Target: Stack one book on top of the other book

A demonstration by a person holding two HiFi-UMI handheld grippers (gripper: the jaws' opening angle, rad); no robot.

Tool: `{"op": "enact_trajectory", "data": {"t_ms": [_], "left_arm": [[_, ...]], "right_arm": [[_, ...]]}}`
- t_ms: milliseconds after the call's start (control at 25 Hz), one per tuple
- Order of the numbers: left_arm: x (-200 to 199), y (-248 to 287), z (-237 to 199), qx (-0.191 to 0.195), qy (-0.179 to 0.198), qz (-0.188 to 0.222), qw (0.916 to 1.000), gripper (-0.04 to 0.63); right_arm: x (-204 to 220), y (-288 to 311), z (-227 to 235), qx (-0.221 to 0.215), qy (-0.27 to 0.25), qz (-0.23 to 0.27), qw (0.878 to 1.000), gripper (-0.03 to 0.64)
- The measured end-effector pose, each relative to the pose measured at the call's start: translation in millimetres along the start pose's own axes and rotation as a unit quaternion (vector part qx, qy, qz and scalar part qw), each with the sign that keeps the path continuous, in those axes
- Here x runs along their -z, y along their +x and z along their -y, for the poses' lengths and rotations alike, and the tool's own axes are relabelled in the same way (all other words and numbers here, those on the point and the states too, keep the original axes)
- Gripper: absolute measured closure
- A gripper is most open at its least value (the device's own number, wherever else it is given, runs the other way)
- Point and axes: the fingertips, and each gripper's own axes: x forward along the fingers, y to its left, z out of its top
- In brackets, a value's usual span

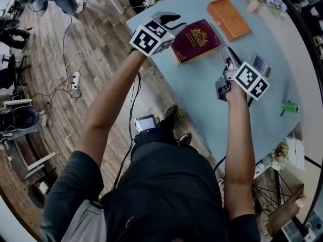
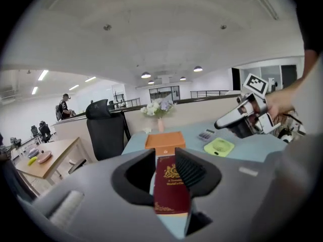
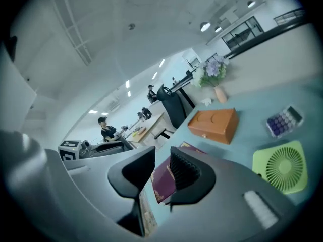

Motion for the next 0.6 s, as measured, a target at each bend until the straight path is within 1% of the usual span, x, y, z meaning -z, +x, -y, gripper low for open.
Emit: {"op": "enact_trajectory", "data": {"t_ms": [80, 160, 240, 360, 480, 600], "left_arm": [[-21.7, -27.6, 21.8, 0.002, -0.002, 0.023, 0.9997, 0.420], [-42.0, -56.0, 43.4, 0.001, 0.004, 0.044, 0.9990, 0.420], [-62.5, -81.6, 66.5, 0.002, 0.013, 0.065, 0.9978, 0.420], [-89.0, -113.4, 106.9, 0.010, 0.032, 0.093, 0.9951, 0.420], [-108.4, -143.9, 149.5, 0.014, 0.048, 0.116, 0.9921, 0.420], [-129.4, -173.6, 185.3, 0.013, 0.058, 0.145, 0.9877, 0.420]], "right_arm": [[-17.0, -32.1, -21.6, -0.024, -0.032, 0.021, 0.999, 0.543], [-33.6, -68.0, -45.9, -0.047, -0.069, 0.043, 0.996, 0.543], [-48.7, -106.9, -66.7, -0.063, -0.110, 0.065, 0.990, 0.545], [-67.2, -166.0, -89.1, -0.071, -0.174, 0.100, 0.977, 0.545], [-68.5, -216.9, -103.8, -0.078, -0.221, 0.112, 0.966, 0.545], [-64.1, -262.6, -115.5, -0.089, -0.247, 0.118, 0.958, 0.544]]}}
